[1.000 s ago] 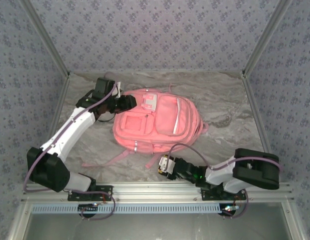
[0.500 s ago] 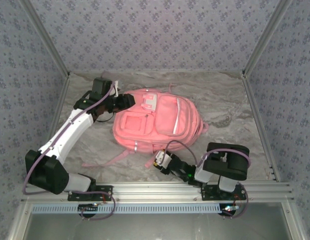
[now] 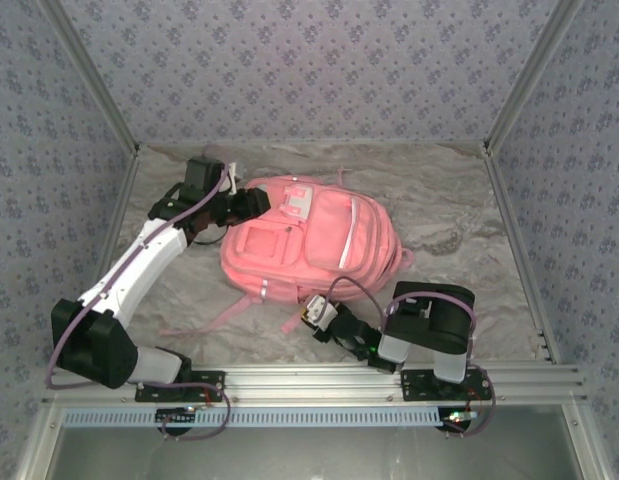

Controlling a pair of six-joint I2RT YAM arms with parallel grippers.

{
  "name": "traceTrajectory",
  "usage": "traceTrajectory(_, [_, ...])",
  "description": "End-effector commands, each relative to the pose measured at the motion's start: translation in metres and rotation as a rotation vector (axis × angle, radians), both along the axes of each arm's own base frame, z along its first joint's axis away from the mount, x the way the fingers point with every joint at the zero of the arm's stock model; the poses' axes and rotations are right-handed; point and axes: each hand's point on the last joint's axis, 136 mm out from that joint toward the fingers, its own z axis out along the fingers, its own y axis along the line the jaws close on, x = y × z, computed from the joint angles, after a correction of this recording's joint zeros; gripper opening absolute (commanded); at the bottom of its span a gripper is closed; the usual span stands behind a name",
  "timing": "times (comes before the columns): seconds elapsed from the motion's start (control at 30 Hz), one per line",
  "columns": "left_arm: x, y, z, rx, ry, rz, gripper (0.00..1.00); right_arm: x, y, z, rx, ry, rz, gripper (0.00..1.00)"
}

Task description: Pack the student bag

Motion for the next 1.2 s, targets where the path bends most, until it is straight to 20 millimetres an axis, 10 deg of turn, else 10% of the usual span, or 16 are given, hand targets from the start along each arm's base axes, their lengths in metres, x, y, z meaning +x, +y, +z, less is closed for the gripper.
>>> traceTrajectory(0.0, [-0.001, 0.001, 0.009, -0.025, -0.024, 0.001, 0.45, 0.007, 0.01, 0.025, 0.132, 0.0, -0.016, 0.32])
traceTrajectory(0.57, [0.0, 0.004, 0.0, -0.023, -0.001, 0.024, 0.45, -0.007, 0.031, 0.017, 0.147, 0.028, 0.014, 0.26])
traceTrajectory(0.9, [-0.018, 0.087, -0.05, 0.068, 0.161, 0.422, 0.52, 0.013, 0.027, 0.014, 0.134, -0.002, -0.103, 0.27])
traceTrajectory(1.17, [-0.031, 0.091, -0.064, -0.013, 0.207, 0.46, 0.52, 0.022, 0.03, 0.008, 0.123, 0.004, -0.125, 0.14])
